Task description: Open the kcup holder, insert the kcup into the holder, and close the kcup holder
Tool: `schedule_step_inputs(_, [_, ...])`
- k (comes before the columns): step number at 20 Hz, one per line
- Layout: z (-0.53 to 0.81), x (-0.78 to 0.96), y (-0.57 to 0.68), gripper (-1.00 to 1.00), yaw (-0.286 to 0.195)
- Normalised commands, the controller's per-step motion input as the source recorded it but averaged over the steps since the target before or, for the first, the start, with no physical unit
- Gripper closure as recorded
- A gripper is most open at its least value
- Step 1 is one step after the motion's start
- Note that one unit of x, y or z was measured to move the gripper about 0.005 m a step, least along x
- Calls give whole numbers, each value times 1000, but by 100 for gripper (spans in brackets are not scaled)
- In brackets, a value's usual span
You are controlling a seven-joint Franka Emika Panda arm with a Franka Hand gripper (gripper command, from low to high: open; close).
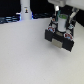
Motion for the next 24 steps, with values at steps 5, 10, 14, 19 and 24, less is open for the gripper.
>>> schedule_step_inputs(5, [104,-304,369,100,97])
schedule_step_inputs(10, [-53,-310,343,100,102])
schedule_step_inputs(14, [-90,-266,283,100,94])
schedule_step_inputs(19, [-148,-262,179,100,84])
schedule_step_inputs(24, [-190,-177,49,100,59])
